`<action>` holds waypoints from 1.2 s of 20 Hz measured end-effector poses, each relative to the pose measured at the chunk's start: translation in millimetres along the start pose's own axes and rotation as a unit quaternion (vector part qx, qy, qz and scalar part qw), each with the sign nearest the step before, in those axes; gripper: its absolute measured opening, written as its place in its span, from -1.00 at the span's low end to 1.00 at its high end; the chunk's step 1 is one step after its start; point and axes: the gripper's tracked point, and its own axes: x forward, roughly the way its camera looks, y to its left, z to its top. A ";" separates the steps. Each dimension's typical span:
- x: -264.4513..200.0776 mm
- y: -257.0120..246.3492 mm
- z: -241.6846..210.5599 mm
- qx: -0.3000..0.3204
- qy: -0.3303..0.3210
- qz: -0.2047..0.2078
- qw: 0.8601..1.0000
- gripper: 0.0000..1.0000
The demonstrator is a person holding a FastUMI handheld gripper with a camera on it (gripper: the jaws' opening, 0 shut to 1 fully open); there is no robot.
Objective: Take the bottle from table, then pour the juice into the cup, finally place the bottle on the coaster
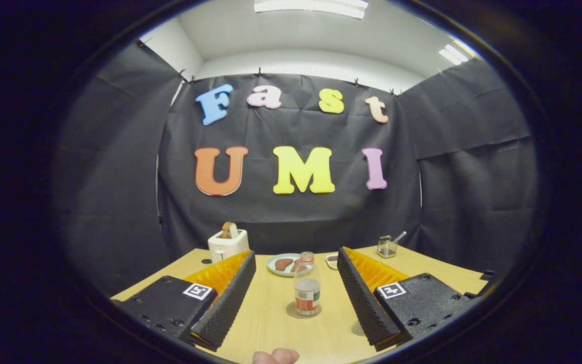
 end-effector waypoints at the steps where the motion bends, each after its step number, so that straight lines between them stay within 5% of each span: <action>1: -13.2 2.4 10.5 0.002 -0.003 0.003 1.000 1.00; 11: -134.7 -19.7 45.0 0.014 -0.038 -0.046 0.998 1.00; 24: -187.4 -5.2 41.5 0.020 -0.044 -0.042 0.998 1.00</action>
